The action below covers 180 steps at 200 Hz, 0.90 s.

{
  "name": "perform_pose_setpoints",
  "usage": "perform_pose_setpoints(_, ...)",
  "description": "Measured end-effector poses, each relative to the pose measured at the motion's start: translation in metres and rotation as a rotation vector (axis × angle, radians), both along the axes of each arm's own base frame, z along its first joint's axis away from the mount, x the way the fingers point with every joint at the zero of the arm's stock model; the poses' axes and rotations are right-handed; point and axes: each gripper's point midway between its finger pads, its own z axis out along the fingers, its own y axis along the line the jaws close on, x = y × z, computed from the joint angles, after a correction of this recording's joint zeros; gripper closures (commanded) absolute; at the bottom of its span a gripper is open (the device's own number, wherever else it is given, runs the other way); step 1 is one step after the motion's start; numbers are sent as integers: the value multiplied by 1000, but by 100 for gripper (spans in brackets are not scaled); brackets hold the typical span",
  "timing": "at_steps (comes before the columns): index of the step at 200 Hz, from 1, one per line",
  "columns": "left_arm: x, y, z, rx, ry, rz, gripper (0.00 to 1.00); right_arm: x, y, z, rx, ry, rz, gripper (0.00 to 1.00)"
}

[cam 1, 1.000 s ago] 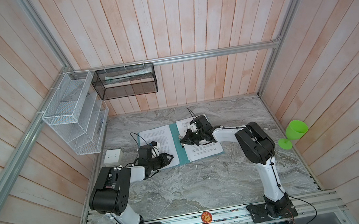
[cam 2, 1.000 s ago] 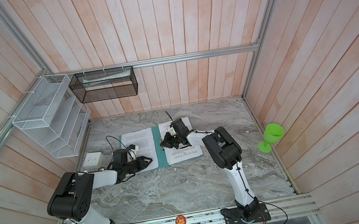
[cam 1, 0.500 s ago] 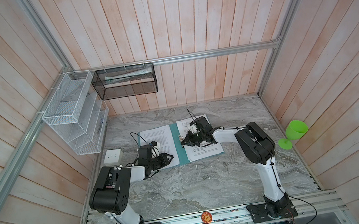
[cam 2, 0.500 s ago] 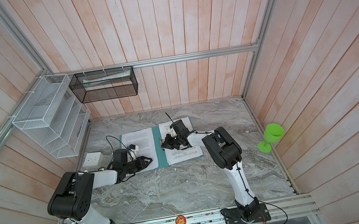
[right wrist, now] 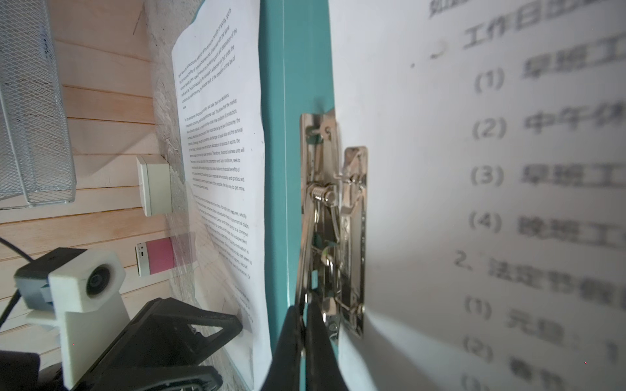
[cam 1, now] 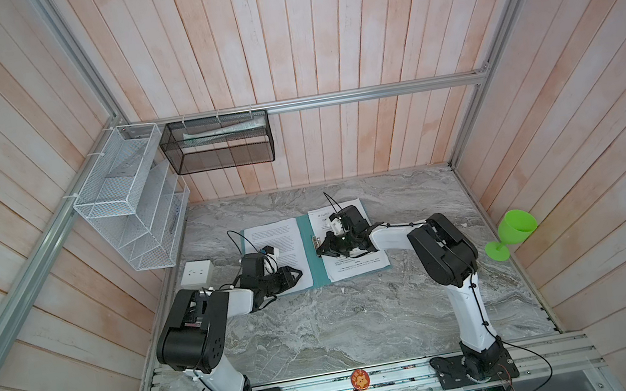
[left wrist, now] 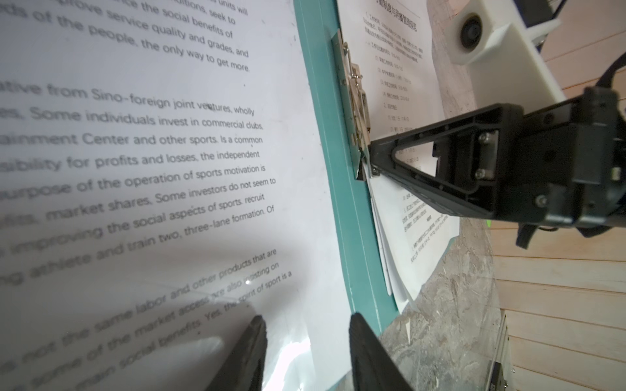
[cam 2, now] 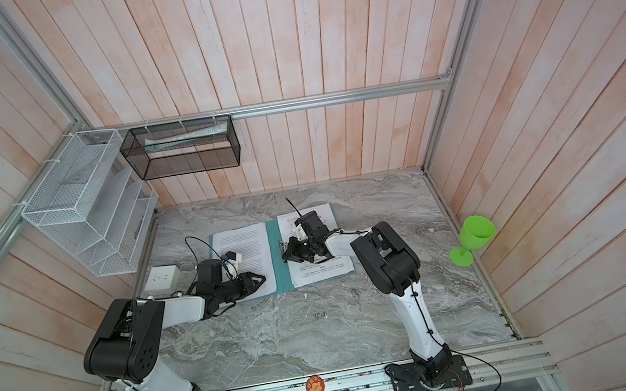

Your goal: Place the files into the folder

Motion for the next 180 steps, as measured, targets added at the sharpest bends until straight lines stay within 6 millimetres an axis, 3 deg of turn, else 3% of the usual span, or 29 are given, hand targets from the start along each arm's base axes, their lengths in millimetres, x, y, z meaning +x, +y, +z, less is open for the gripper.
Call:
perform_pose_setpoints(95, 4, -1, -1, 0, 1, 1, 57, 5, -4, -4, -40, -35, -3, 100)
perform_pose_setpoints(180, 11, -1, -1, -1, -1, 6, 58, 13, 8, -7, -135, -109, -49, 100)
